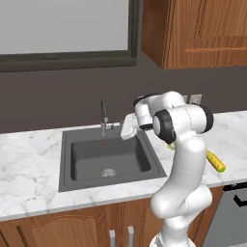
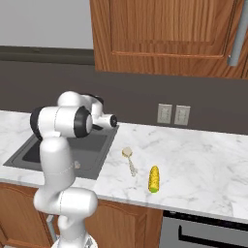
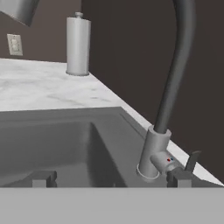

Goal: Turn on the sink faucet. Then move the corn from the counter to the sink. Turn off the sink. Move the vegetable from the sink to the pot next to the stove. Finally move the pot to the front right burner.

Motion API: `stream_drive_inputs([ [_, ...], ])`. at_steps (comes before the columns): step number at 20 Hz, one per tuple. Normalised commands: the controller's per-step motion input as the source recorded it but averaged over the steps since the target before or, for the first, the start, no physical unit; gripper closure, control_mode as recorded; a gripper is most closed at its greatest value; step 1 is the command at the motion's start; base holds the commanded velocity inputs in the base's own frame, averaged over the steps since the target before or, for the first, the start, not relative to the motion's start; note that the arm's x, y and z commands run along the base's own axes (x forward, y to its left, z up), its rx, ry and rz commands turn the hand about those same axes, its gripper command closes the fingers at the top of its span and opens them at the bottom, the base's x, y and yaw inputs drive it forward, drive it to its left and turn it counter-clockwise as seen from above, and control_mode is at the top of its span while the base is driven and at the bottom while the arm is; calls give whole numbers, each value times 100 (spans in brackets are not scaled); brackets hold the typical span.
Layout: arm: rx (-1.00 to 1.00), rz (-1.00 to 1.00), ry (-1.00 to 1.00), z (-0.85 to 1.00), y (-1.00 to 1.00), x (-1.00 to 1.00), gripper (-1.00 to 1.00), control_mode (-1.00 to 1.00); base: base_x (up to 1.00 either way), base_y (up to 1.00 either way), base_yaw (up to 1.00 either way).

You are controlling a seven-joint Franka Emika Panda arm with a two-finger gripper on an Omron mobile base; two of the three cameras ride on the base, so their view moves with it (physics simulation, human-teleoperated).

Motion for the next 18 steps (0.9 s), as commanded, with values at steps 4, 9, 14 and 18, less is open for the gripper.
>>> stream_drive_inputs([
  [4, 0, 0, 0, -13, 0, 35, -100, -100, 0, 0, 0],
  [9, 1, 0, 0, -14, 0, 35, -100, -100, 0, 0, 0],
  [14, 3, 0, 0, -13, 0, 38, -100, -100, 0, 0, 0],
  [18, 4, 0, 0, -9, 0, 31, -100, -100, 0, 0, 0],
])
